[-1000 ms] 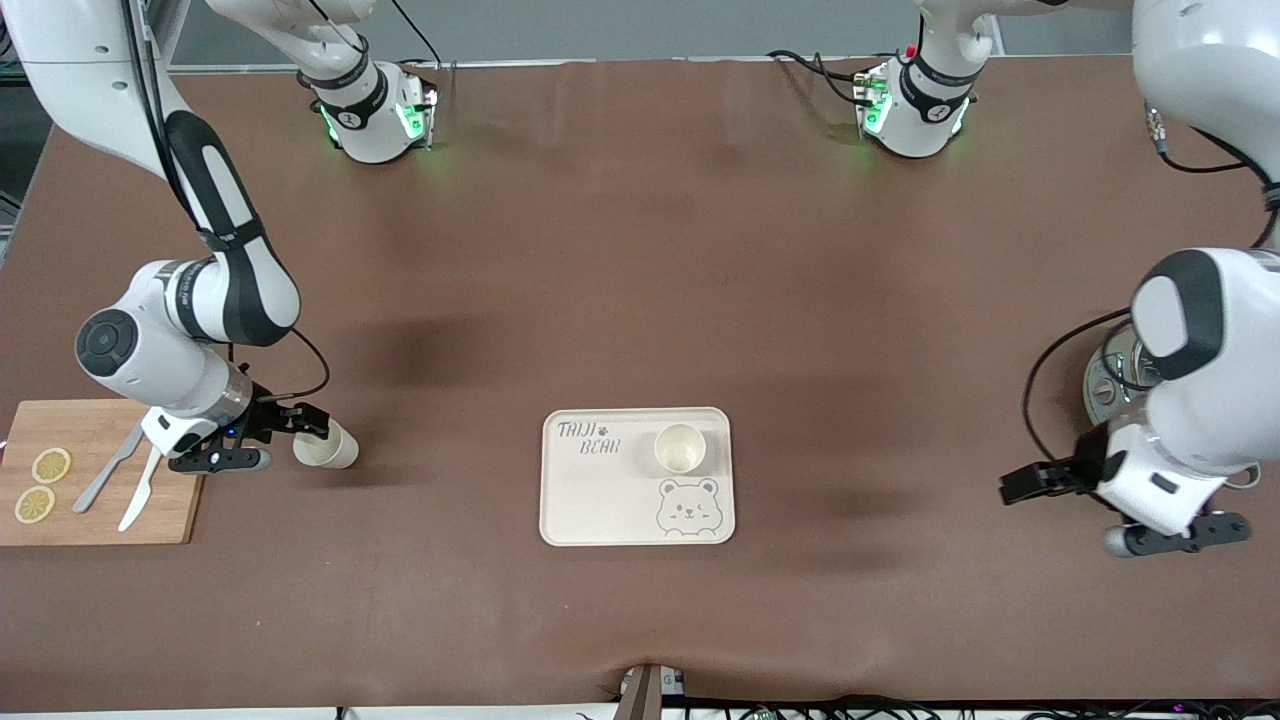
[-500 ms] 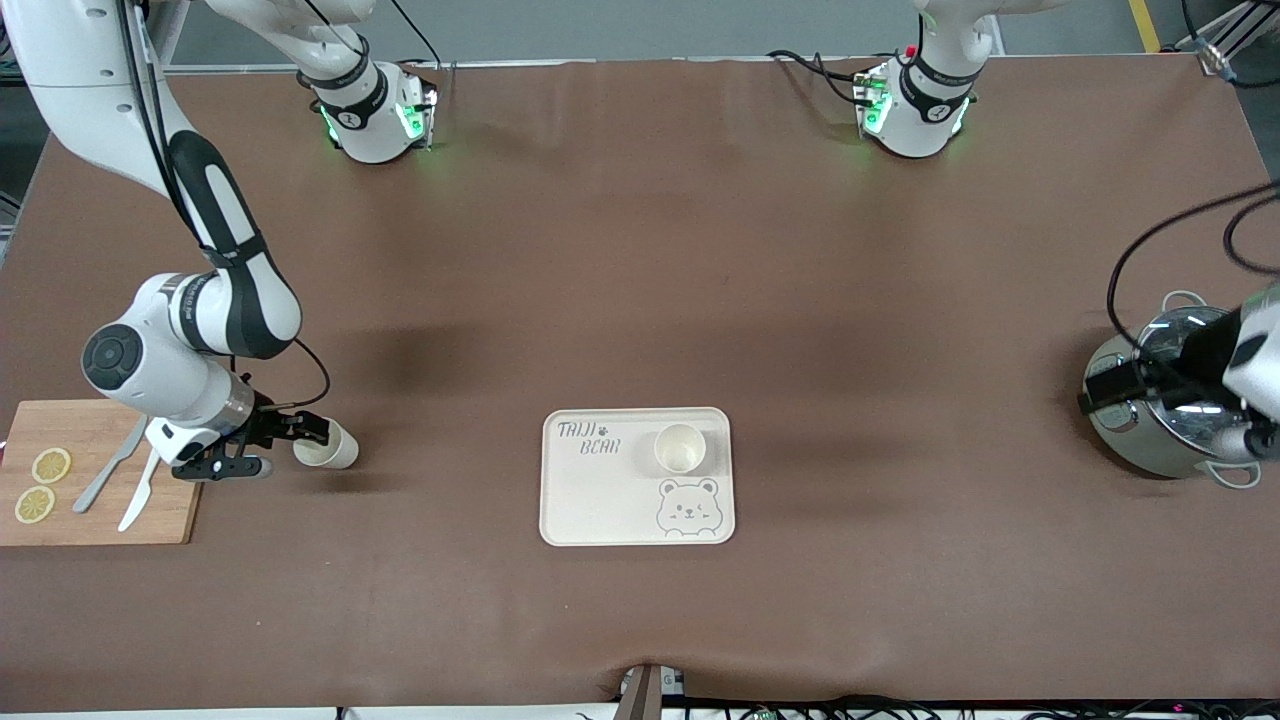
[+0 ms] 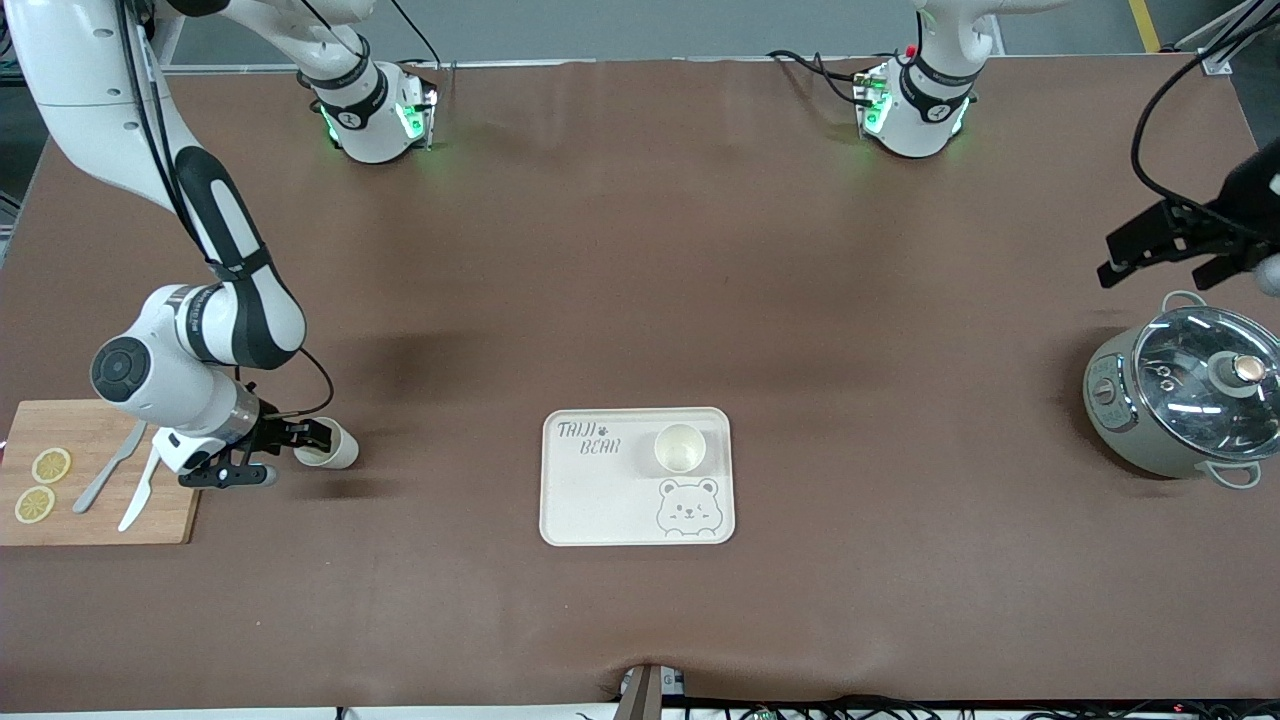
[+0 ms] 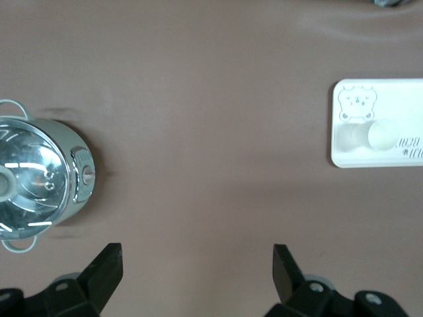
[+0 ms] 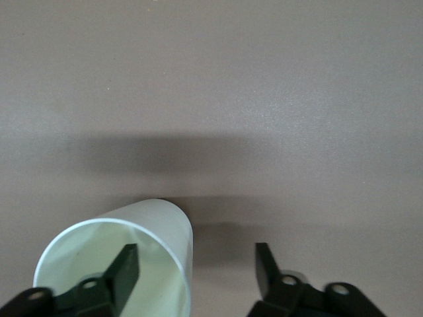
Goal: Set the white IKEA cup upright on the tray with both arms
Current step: 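Grasp the white cup near the cutting board with the right gripper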
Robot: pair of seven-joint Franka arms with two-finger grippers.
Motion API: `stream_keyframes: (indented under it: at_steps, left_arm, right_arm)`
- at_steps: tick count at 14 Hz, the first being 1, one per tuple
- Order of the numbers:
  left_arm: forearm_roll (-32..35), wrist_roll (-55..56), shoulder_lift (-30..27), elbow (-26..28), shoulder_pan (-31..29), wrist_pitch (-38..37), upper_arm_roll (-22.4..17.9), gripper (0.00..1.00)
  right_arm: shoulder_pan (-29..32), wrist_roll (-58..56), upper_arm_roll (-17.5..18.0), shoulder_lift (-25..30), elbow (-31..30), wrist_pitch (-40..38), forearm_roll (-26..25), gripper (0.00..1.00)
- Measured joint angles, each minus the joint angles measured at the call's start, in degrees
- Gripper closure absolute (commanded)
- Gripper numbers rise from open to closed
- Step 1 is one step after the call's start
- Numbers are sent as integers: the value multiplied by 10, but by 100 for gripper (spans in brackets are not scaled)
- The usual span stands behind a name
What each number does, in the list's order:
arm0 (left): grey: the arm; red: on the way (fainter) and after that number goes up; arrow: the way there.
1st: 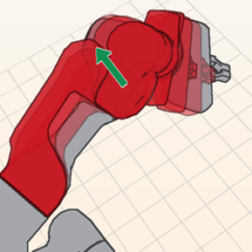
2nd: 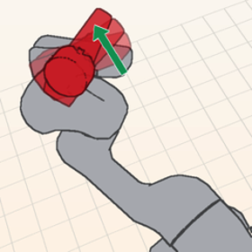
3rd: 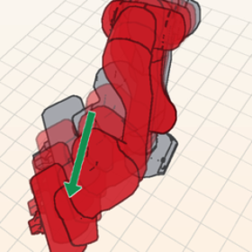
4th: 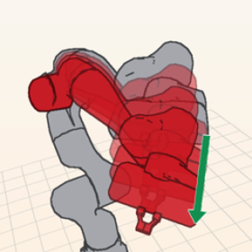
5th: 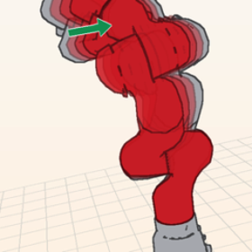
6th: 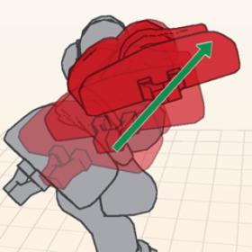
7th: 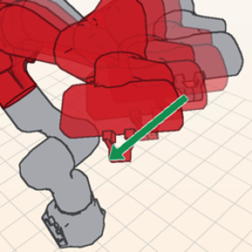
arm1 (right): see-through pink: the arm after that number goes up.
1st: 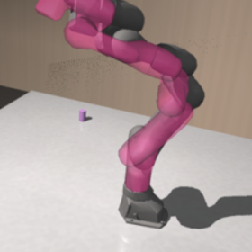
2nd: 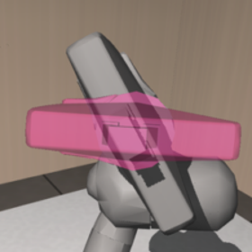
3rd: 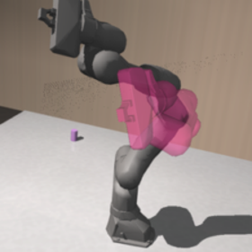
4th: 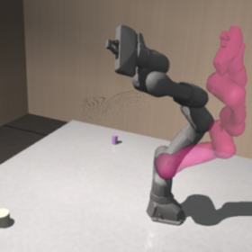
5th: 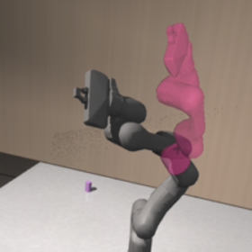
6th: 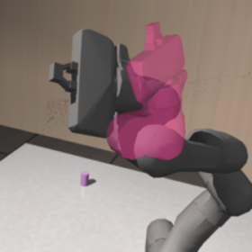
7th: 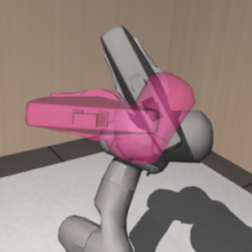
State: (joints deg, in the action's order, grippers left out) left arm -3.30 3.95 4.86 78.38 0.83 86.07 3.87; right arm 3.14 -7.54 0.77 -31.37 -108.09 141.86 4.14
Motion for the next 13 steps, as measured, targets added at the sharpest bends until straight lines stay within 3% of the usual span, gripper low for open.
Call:
stream_keyframes:
  at_steps: [6,13]
  left_arm:
    - [0,-41,2,40,10,11,-11,0]
    - [0,-24,4,43,9,14,-14,0]
  right_arm:
    - [-2,0,1,0,5,-2,0,100]
    - [-2,6,1,0,23,-31,1,100]
